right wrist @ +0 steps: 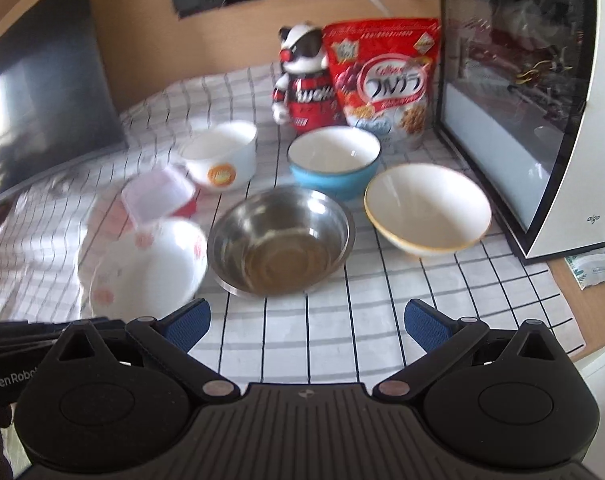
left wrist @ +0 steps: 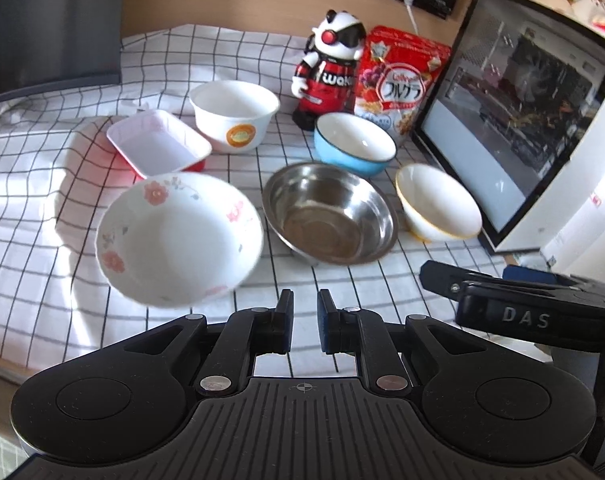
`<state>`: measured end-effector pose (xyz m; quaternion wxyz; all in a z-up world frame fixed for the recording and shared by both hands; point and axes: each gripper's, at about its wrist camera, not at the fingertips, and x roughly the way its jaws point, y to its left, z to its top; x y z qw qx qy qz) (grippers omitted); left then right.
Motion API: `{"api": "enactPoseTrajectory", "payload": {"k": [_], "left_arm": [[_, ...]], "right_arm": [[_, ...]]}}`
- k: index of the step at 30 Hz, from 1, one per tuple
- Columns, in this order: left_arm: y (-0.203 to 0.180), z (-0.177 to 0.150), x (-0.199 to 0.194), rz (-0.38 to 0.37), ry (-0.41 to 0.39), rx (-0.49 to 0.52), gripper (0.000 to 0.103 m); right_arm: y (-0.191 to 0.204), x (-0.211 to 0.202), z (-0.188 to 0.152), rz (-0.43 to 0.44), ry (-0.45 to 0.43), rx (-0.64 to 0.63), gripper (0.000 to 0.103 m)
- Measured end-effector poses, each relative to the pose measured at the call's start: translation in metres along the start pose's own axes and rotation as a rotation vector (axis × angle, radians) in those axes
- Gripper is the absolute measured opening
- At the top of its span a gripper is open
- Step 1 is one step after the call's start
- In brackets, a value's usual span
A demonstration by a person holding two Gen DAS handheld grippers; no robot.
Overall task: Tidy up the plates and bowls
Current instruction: 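Move both tools forward toward the stainless steel bowl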
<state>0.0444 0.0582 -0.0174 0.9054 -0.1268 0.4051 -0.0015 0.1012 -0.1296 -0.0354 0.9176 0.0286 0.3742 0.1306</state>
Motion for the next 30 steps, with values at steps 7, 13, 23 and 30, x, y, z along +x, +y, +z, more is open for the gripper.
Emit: {"api": "enactPoseTrajectory", "payload": {"k": [7, 13, 23, 30], "left_arm": [[0.04, 0.026, 0.019, -0.119, -0.04, -0.004, 0.015], [0.058, 0.053, 0.053, -0.261, -0.027, -0.094, 0.015], [0.034, 0.093, 0.094, -0.241, -0.062, -0.114, 0.015], [0.029, 0.107, 0.124, -0.247, -0.038, -0.168, 0.015]], "right_arm": [[0.003, 0.015, 0.003, -0.035, -0.044, 0.138, 0.103], [-0.012, 0.034, 0.009, -0.017, -0.028, 0.18, 0.103], [-0.053, 0.118, 0.037, 0.096, 0.095, 0.198, 0.103], [-0.059, 0.165, 0.043, 0.167, 0.201, 0.243, 0.103]]}}
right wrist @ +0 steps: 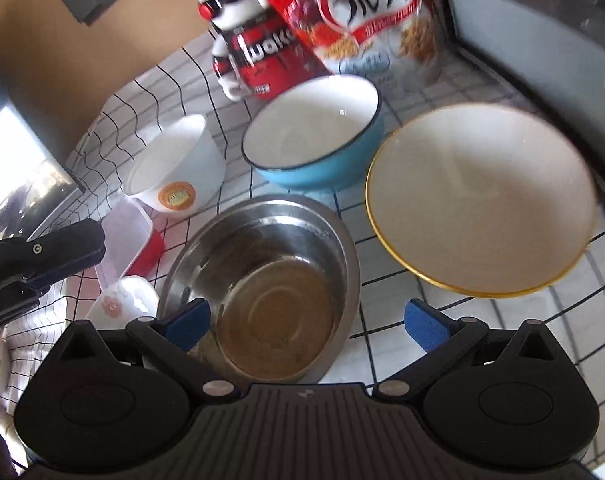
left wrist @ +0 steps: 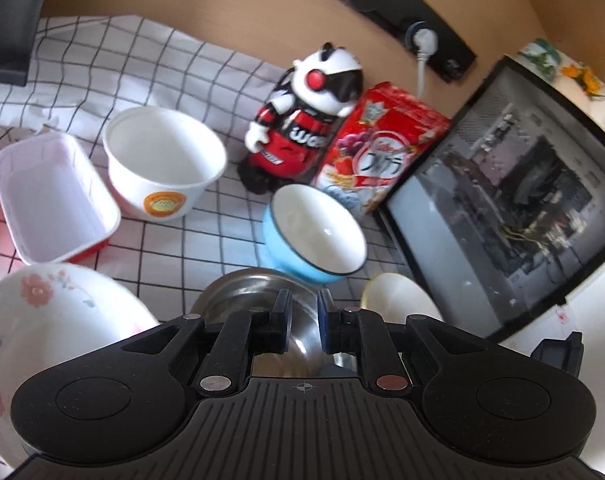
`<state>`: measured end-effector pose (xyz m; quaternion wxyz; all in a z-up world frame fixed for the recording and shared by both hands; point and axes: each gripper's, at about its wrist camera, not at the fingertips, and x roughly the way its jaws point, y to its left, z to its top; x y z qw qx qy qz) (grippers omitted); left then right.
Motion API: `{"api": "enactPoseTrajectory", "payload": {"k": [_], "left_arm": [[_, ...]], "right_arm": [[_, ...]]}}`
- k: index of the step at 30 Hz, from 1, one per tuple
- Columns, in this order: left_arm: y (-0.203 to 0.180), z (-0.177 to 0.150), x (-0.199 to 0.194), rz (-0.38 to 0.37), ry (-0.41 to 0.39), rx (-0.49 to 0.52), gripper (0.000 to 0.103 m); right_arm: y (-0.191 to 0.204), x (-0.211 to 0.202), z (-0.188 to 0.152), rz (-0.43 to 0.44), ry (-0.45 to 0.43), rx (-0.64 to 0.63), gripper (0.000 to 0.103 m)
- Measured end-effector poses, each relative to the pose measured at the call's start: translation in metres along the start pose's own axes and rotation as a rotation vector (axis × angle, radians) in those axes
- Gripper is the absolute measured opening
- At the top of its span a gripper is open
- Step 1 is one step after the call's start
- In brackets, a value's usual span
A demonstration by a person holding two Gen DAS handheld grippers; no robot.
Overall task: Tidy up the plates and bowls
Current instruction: 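Move both tools forward toward the stainless steel bowl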
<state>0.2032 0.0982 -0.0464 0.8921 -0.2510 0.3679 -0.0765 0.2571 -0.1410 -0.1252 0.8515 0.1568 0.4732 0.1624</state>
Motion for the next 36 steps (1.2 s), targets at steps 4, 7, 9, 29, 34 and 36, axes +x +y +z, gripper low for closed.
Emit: {"api": "enactPoseTrajectory", "payload": {"k": [4, 7, 9, 29, 34, 36], "left_arm": [[0.008, 0.001, -0.001, 0.015, -0.003, 0.022, 0.015], [0.011, 0.005, -0.005, 0.066, -0.02, 0.085, 0.015], [0.014, 0.008, -0.006, 0.075, -0.033, 0.112, 0.015], [0.032, 0.051, 0.054, 0.019, 0.119, 0.225, 0.016], [0.03, 0.059, 0.08, 0.034, 0.196, 0.29, 0.016], [0.027, 0.057, 0.087, 0.048, 0.234, 0.331, 0.016]], "right_arm": [[0.0, 0.013, 0.003, -0.019, 0.034, 0.034, 0.103], [-0.003, 0.02, 0.004, -0.023, 0.045, 0.054, 0.103], [-0.003, 0.026, 0.005, -0.034, 0.066, 0.06, 0.103], [-0.003, 0.042, -0.001, -0.056, 0.124, 0.032, 0.103], [-0.008, 0.044, 0.005, -0.042, 0.135, 0.076, 0.103], [-0.006, 0.045, 0.007, -0.037, 0.158, 0.041, 0.103]]}}
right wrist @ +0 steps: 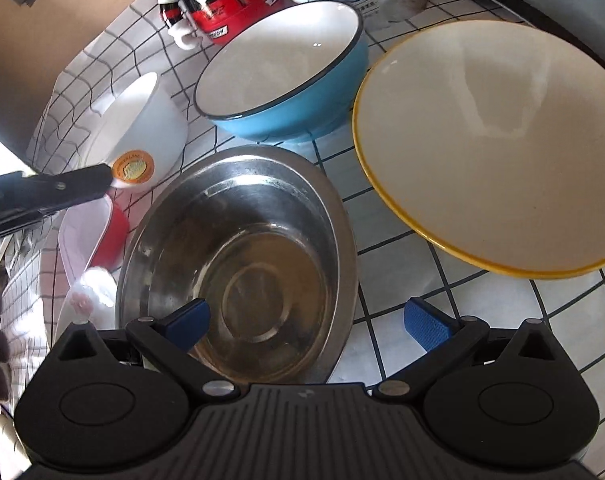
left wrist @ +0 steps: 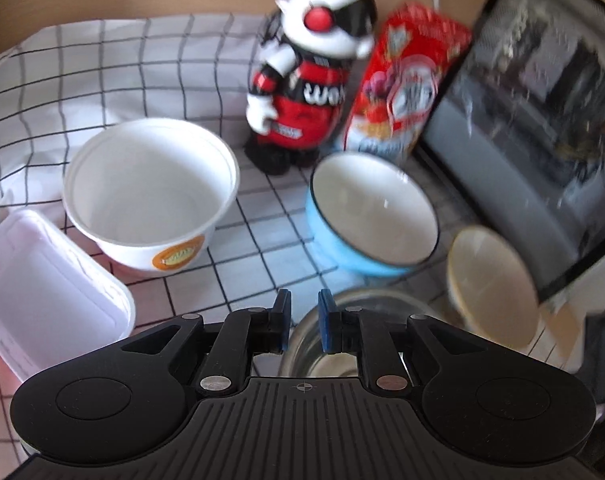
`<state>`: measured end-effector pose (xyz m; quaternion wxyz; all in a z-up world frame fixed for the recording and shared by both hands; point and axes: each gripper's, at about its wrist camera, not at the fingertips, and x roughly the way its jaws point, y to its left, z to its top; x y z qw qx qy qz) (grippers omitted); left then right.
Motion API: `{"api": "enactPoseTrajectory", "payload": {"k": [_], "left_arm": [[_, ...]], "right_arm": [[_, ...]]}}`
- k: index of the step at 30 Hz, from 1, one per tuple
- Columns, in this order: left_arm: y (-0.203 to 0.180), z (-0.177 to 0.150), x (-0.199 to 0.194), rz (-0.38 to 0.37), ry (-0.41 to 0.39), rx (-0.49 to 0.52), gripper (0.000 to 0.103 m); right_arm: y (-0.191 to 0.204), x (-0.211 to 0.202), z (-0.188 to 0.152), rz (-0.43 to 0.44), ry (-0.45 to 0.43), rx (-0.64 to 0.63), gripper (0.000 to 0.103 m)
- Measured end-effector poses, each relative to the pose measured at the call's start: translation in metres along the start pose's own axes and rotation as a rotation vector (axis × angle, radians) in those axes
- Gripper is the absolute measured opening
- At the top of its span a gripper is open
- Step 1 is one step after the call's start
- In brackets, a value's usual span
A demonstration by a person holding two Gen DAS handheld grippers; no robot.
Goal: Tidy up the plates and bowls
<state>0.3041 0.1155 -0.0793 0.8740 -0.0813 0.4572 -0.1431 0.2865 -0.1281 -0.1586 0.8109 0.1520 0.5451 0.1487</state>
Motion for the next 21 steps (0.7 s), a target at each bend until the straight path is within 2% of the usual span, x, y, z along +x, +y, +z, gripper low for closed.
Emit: {"api": "enactPoseTrajectory", "payload": {"k": [3, 6, 8, 11, 16, 20, 21], "left_arm": [[-0.004, -0.004, 0.006, -0.014, 0.035, 0.053, 0.016], [-0.006, -0.008, 0.014, 0.014, 0.077, 0.09, 0.017], [-0.006, -0.009, 0.018, 0.039, 0.092, 0.109, 0.017], [-0.004, -0.011, 0.025, 0.04, 0.117, 0.104, 0.017], [0.0, -0.016, 0.042, 0.032, 0.148, 0.07, 0.02], [0.001, -0.024, 0.051, 0.022, 0.165, 0.046, 0.024], [0.002, -0.026, 0.052, 0.015, 0.171, 0.035, 0.025]], "right_arm": [[0.008, 0.003, 0.0, -0.02, 0.036, -0.094, 0.103], [0.011, 0.004, 0.003, -0.021, 0.045, -0.098, 0.102], [0.01, 0.0, 0.004, -0.003, 0.021, -0.085, 0.099], [0.017, -0.008, 0.003, -0.024, -0.03, -0.129, 0.096], [0.019, -0.003, 0.001, -0.034, -0.023, -0.126, 0.079], [0.017, 0.001, -0.002, -0.027, -0.004, -0.104, 0.062], [0.018, 0.002, -0.002, -0.023, 0.001, -0.109, 0.053]]}}
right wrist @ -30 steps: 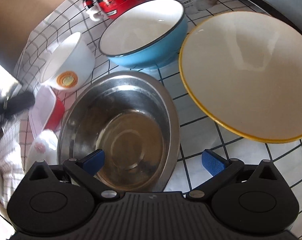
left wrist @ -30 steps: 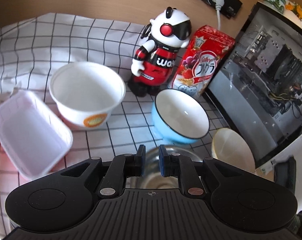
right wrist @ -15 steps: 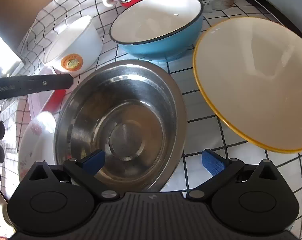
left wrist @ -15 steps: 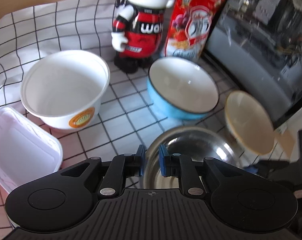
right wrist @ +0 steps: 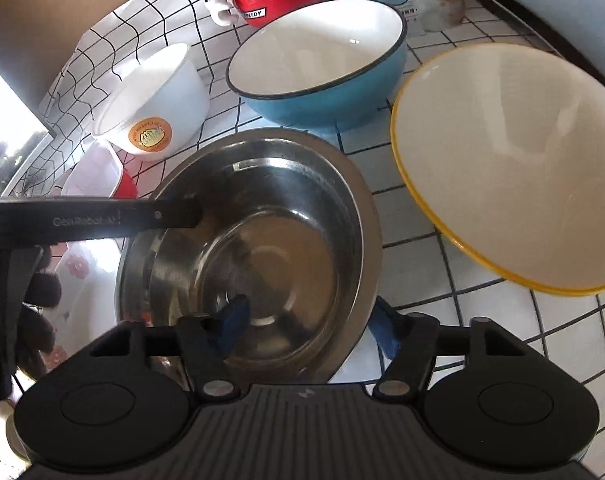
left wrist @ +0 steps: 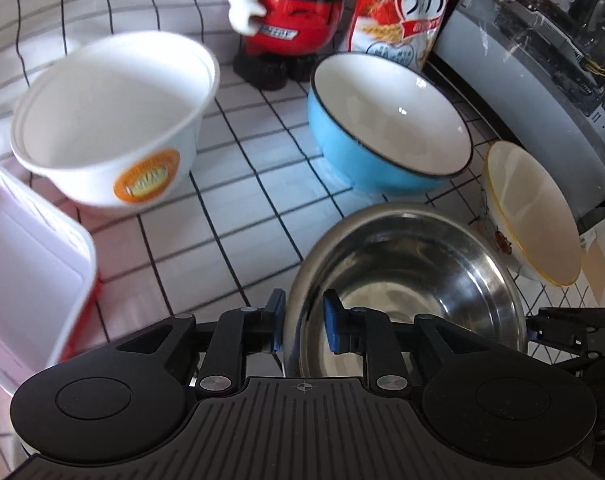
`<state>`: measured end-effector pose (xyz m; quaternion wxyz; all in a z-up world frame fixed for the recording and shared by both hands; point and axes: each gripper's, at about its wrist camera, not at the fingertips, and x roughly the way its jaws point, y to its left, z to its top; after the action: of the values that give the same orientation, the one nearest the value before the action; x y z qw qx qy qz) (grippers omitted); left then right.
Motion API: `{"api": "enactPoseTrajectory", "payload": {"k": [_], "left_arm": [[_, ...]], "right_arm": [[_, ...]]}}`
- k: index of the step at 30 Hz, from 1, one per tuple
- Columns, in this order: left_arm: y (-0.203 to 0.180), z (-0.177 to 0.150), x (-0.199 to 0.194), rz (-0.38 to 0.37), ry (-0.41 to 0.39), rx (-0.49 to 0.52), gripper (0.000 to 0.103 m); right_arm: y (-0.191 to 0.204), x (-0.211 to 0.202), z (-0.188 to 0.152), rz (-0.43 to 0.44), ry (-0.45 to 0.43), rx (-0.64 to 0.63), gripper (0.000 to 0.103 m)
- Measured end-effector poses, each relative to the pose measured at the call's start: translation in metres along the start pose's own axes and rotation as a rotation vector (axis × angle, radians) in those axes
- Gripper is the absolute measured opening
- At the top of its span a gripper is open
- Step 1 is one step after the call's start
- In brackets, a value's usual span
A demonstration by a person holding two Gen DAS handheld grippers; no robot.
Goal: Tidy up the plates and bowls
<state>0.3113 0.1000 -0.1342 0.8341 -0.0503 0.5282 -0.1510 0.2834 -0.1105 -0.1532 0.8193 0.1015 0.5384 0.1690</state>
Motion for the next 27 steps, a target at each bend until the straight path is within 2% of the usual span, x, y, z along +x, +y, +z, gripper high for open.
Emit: {"api": "enactPoseTrajectory", "payload": {"k": [1, 4, 6, 9, 13, 19, 24, 27], "left_arm": [[0.001, -0.002, 0.0, -0.013, 0.004, -0.015, 0.027], [0.003, -0.006, -0.002, -0.013, 0.008, -0.051, 0.027], [0.004, -0.009, -0.004, 0.017, 0.022, -0.093, 0.026], [0.004, -0.014, -0.01, 0.048, 0.031, -0.152, 0.024], [-0.001, -0.024, -0.036, 0.077, -0.023, -0.167, 0.024], [0.01, -0.049, -0.09, 0.088, -0.112, -0.292, 0.024], [0.029, -0.082, -0.127, 0.14, -0.186, -0.395, 0.024], [0.047, -0.102, -0.134, 0.177, -0.194, -0.457, 0.024]], "right_arm": [[0.0, 0.0, 0.0, 0.012, 0.009, 0.001, 0.048], [0.001, -0.002, 0.0, 0.011, 0.008, 0.022, 0.046], [0.001, -0.007, -0.002, 0.012, 0.002, 0.017, 0.041], [0.007, -0.018, -0.005, 0.002, -0.029, -0.004, 0.041], [0.019, -0.036, -0.002, 0.018, -0.079, -0.044, 0.042], [0.055, -0.057, 0.003, 0.087, -0.142, -0.179, 0.042], [0.092, -0.043, -0.001, 0.139, -0.104, -0.267, 0.042], [0.112, -0.026, -0.006, 0.169, -0.068, -0.316, 0.042]]}}
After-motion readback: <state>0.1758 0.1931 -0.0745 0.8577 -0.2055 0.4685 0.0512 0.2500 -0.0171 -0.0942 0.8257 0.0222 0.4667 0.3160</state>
